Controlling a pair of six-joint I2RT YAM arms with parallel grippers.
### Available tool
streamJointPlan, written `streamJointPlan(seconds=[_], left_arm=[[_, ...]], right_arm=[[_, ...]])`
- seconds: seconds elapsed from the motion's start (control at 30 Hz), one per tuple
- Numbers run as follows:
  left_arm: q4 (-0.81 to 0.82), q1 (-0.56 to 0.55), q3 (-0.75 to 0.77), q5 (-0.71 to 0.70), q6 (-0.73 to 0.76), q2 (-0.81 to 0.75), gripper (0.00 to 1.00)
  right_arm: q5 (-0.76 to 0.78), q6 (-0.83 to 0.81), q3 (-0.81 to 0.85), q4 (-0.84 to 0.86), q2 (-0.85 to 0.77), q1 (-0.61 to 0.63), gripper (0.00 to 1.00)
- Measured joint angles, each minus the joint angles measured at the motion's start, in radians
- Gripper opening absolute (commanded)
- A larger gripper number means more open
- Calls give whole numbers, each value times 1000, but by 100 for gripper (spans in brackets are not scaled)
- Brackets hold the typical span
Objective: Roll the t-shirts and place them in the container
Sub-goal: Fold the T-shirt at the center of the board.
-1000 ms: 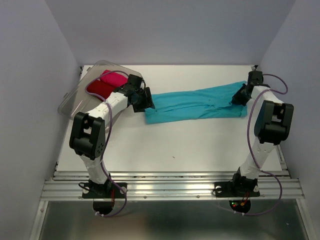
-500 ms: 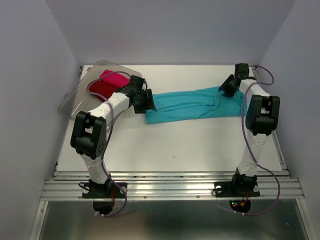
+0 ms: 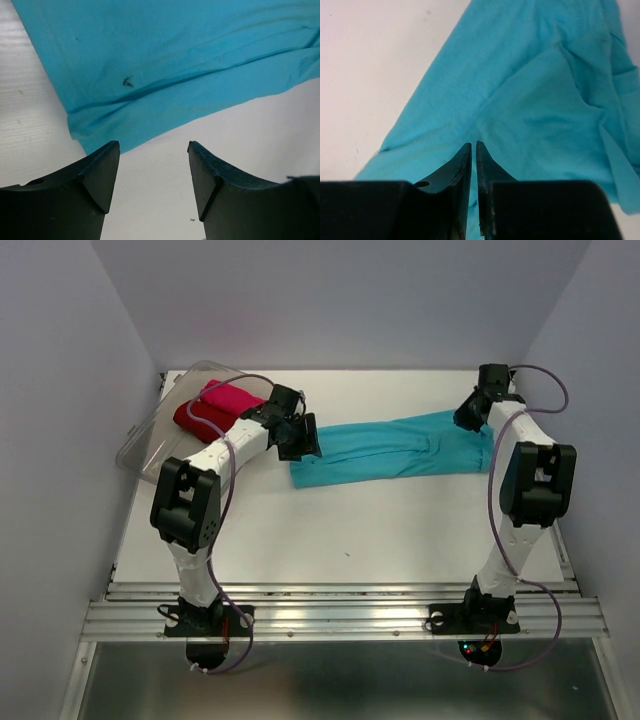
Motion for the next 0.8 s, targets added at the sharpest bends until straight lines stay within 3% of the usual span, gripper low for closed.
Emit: streamJointPlan(seconds=[0.23, 0.3, 0.37, 0.47, 0.63, 0.8], left_arm=[[-16, -2, 90, 0, 29, 95, 67], [-16, -4, 101, 0, 35, 123, 67], [-21, -6, 97, 0, 39, 133, 67], [-13, -7, 71, 3, 39, 132, 66], [0, -9, -39, 8, 39, 117, 68], [3, -9, -129, -19, 36, 64, 77]], right_arm=[[51, -13, -188, -22, -151, -76, 15], [61, -18, -229, -37, -170, -122, 24], [67, -24, -259, -44, -180, -154, 27], [79, -39, -305, -65, -209, -197, 38], [85, -74, -314, -79, -247, -200, 41], [81, -92, -315, -79, -252, -200, 47]])
